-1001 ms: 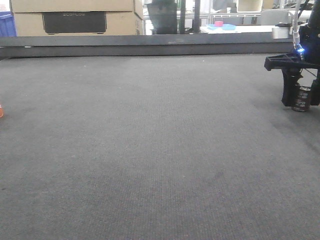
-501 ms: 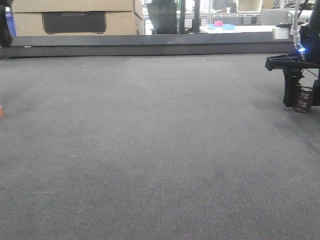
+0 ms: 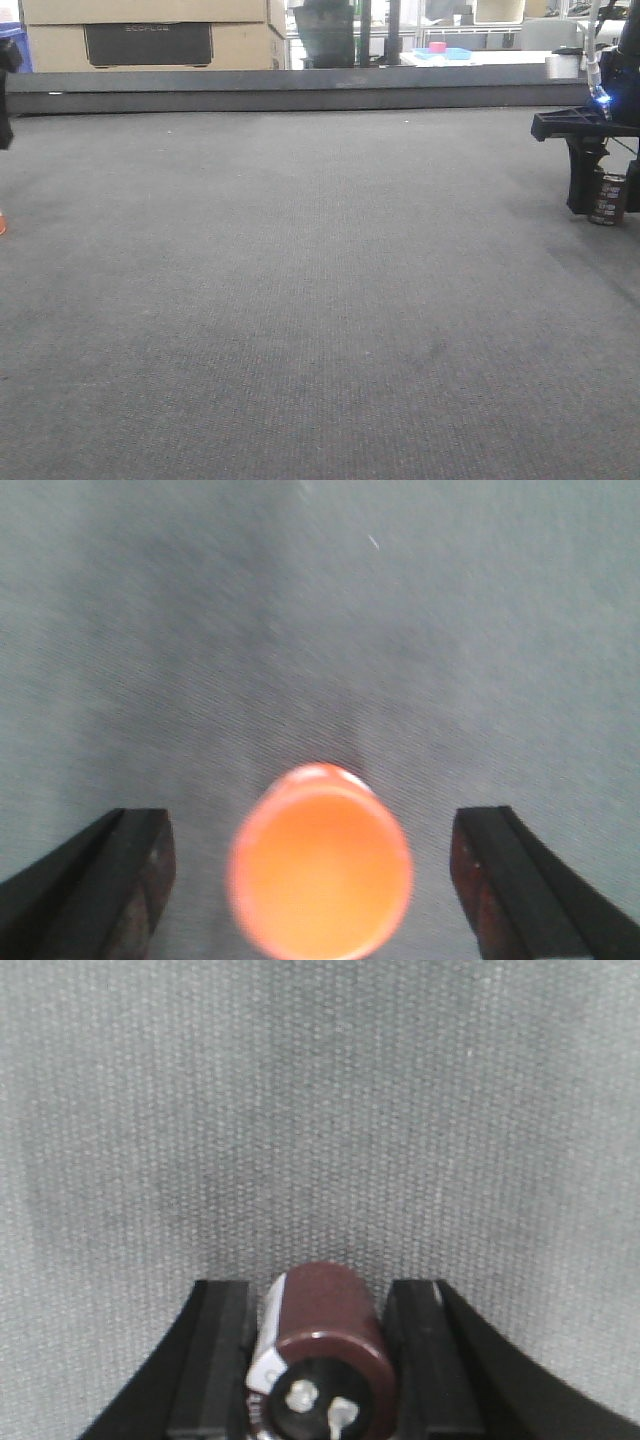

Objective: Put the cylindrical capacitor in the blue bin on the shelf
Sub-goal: 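Lower left gripper around the orange cylinder and close it, then lift the orange cylinder and brown capacitor off the table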

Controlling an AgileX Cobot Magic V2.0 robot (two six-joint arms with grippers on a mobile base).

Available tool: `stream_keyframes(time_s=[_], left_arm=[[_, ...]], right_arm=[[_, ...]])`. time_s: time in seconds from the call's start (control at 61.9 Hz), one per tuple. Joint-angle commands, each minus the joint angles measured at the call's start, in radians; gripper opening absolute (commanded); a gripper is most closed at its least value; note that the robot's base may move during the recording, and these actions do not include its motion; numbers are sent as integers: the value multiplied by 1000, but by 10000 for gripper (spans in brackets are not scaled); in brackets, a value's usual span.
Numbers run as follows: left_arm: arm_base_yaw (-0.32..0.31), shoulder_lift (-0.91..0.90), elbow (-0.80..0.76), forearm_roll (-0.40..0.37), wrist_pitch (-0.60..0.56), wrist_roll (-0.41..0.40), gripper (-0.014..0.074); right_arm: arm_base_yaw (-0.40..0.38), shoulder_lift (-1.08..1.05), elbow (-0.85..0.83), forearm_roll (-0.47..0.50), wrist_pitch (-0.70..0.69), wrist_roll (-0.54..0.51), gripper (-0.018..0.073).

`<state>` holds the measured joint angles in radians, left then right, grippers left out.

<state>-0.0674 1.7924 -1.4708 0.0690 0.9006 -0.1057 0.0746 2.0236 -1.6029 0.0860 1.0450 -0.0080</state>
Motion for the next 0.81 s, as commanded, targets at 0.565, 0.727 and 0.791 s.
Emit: stream_keyframes(time_s=[0.565, 0.727, 0.791], left_arm=[[2, 87, -10, 20, 19, 0, 459], [2, 87, -10, 20, 19, 0, 347], [2, 87, -10, 20, 19, 0, 237]], right_arm=[[-3, -6, -3, 6, -21, -1, -162], [-3, -6, -3, 6, -21, -1, -162], [-3, -6, -3, 6, -21, -1, -162]])
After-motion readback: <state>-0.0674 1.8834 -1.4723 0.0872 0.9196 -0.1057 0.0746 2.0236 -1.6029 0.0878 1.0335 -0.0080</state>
